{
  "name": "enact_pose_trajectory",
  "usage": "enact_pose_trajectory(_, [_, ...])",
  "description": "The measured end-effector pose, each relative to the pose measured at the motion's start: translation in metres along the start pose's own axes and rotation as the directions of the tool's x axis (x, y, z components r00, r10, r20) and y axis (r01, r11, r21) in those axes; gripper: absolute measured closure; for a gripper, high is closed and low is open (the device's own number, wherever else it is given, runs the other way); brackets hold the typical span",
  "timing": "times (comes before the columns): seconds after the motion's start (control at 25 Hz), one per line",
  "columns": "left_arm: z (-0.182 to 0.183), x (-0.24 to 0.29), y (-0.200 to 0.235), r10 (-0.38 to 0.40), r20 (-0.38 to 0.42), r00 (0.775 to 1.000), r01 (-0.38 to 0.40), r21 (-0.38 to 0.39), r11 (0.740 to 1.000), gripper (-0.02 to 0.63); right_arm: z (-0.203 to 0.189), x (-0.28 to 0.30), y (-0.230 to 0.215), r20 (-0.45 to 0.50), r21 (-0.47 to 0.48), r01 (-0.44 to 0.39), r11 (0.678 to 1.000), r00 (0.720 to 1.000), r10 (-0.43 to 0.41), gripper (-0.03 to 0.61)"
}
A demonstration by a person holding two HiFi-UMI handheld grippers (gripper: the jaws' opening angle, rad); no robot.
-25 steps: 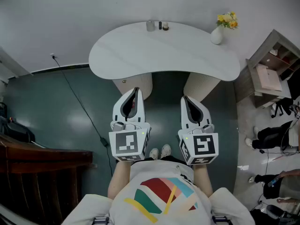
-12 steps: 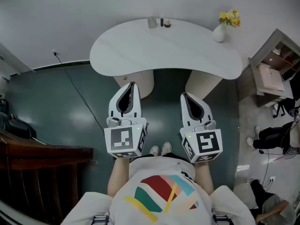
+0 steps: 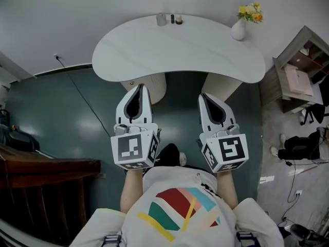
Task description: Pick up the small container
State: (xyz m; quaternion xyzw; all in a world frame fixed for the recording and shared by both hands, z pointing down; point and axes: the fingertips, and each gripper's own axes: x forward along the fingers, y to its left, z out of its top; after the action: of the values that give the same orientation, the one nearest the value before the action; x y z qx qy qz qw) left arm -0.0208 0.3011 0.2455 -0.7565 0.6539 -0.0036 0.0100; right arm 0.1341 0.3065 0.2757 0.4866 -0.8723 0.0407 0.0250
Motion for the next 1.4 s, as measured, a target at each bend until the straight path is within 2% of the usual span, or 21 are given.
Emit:
enact_pose_trajectory(0.24, [-0.005, 0.012, -0.009, -0.002, 0.002, 1.000, 0.002, 0.000, 1.000, 0.597, -0.006, -0.002, -0.016, -0.010, -0.003, 0.010, 1.000, 1.000, -0.010, 0.568])
enact_pose_trajectory(0.52, [0.000, 0.043, -0.015, -0.038, 0.043, 0.998, 0.038, 0.014, 0.999, 0.597, -0.002, 0.011, -0.037, 0.013, -0.024, 0.035, 0.999, 0.999, -0.035, 0.568])
enact_pose_trajectory(0.72, [-0.002, 0.072, -0.016, -0.060, 0.039, 0.997, 0.059, 0.034, 0.998, 0.597, -0.004, 0.030, -0.053, -0.003, -0.036, 0.065, 0.997, 0.998, -0.065, 0.568])
enact_pose_trajectory(0.96, [-0.007, 0.097, -0.006, -0.060, 0.023, 0.998, 0.059, 0.019, 0.998, 0.597, -0.005, 0.052, -0.062, -0.017, -0.029, 0.079, 0.996, 0.997, -0.079, 0.568])
enact_pose_trajectory(1.12, [-0.017, 0.105, -0.002, -0.067, -0.003, 0.998, 0.067, 0.011, 0.998, 0.596, -0.014, 0.059, -0.061, -0.038, -0.028, 0.079, 0.996, 0.996, -0.080, 0.568])
enact_pose_trajectory(1.4, [-0.017, 0.112, -0.006, -0.086, 0.007, 0.996, 0.086, 0.028, 0.996, 0.596, -0.014, 0.070, -0.066, -0.030, -0.022, 0.092, 0.995, 0.995, -0.093, 0.568])
